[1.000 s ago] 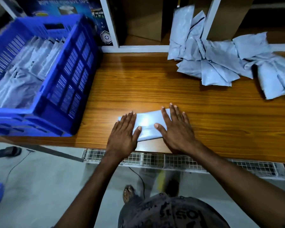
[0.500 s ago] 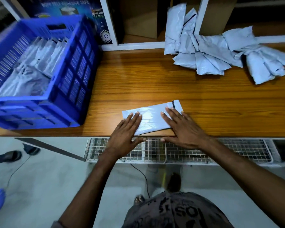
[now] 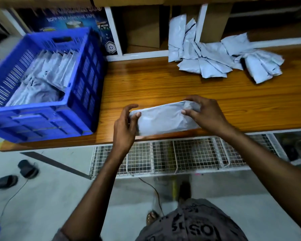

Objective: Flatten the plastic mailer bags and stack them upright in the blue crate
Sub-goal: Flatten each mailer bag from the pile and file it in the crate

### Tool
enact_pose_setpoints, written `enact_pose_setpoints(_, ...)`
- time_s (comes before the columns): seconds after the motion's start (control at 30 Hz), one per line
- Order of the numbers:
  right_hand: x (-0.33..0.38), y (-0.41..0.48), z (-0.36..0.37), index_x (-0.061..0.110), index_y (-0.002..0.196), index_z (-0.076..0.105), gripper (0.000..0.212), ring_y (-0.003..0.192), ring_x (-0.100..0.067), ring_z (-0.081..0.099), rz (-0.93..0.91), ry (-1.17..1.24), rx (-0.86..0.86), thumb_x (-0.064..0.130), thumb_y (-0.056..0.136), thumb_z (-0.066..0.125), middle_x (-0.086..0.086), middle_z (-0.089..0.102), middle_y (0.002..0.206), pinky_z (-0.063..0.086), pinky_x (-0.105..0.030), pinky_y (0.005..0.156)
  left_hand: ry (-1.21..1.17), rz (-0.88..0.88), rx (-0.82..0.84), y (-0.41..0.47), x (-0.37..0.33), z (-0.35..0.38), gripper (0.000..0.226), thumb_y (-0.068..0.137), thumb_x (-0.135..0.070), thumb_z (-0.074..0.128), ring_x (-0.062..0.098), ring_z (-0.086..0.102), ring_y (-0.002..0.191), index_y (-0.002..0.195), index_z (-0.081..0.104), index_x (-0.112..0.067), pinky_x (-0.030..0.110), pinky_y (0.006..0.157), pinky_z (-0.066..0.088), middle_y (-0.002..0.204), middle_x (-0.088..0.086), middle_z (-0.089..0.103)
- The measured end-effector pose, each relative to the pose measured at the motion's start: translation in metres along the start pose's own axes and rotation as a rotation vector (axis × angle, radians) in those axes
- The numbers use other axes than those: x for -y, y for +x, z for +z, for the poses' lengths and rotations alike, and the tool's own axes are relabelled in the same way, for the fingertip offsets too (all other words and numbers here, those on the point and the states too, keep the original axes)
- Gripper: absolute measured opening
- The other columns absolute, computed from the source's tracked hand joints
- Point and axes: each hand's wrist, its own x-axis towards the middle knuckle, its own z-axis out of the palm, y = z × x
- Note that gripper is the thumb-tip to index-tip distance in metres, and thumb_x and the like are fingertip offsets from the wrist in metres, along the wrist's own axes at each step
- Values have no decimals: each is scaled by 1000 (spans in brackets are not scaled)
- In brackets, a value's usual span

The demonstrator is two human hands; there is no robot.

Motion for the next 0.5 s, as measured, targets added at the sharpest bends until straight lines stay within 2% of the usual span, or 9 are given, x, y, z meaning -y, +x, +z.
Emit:
enact_pose_setpoints(0.07, -6, 17, 7, 30, 133, 63, 50, 124, -18, 60, 35, -32, 56, 37, 86, 79, 4, 65, 135, 50, -33, 99, 20, -16, -5, 10, 9, 7, 18, 107, -33, 55, 12, 60, 72, 123, 61, -29, 47, 67, 53, 82, -3, 66)
enact_pose_setpoints(0.13, -14, 30, 16, 30, 145, 51, 61, 135, -22, 49, 34, -200, 94, 40, 90, 74, 1, 53, 149, 43, -38, 107, 103, -40, -22, 18, 19, 15, 27, 109, -35, 50, 13, 64, 93, 133, 57, -24, 43, 81, 55, 107, -4, 70)
enact_pose_setpoints(0.2, -20, 36, 34, 27, 151, 44, 61, 142, -26, 40, -53, -370, 76, 38, 96, 66, -2, 44, 156, 35, -43, 115, 263, -7, -29, 23, 27, 28, 44, 109, -38, 43, 21, 56, 121, 147, 47, -16, 40, 101, 47, 139, 7, 59)
enact_pose_setpoints(0.23, -20, 37, 45, 25, 152, 44, 57, 145, -26, 38, -89, -405, 88, 36, 98, 61, -3, 41, 158, 31, -46, 117, 347, 13, -1, 26, 28, 36, 49, 109, -39, 40, 25, 50, 131, 150, 44, -13, 41, 107, 42, 149, 10, 52)
enact_pose_setpoints(0.3, -17, 35, 73, 22, 154, 39, 53, 151, -24, 27, -107, -440, 217, 38, 105, 47, -3, 31, 164, 22, -47, 122, 523, 34, 146, 27, 29, 57, 55, 108, -40, 32, 29, 38, 146, 155, 41, -12, 44, 116, 33, 160, 12, 41)
enact_pose_setpoints(0.37, -18, 23, 100, 19, 160, 26, 58, 156, -23, 11, -75, -512, 359, 46, 109, 27, -4, 16, 169, 10, -47, 124, 663, 29, 318, 17, 34, 75, 62, 108, -43, 21, 28, 23, 155, 160, 32, -12, 45, 123, 25, 168, 8, 28)
enact_pose_setpoints(0.43, -27, 15, 116, 18, 162, 18, 63, 157, -25, 5, -81, -568, 356, 50, 108, 13, -5, 10, 170, 4, -48, 125, 724, 29, 371, 11, 46, 87, 65, 108, -46, 14, 27, 16, 158, 162, 26, -12, 46, 126, 21, 170, 6, 19)
enact_pose_setpoints(0.5, -36, 18, 121, 20, 162, 20, 65, 157, -25, 5, -99, -578, 314, 53, 106, 14, -5, 10, 170, 3, -48, 126, 755, 26, 344, 12, 53, 90, 64, 108, -45, 14, 27, 15, 158, 163, 26, -13, 45, 125, 20, 170, 5, 19)
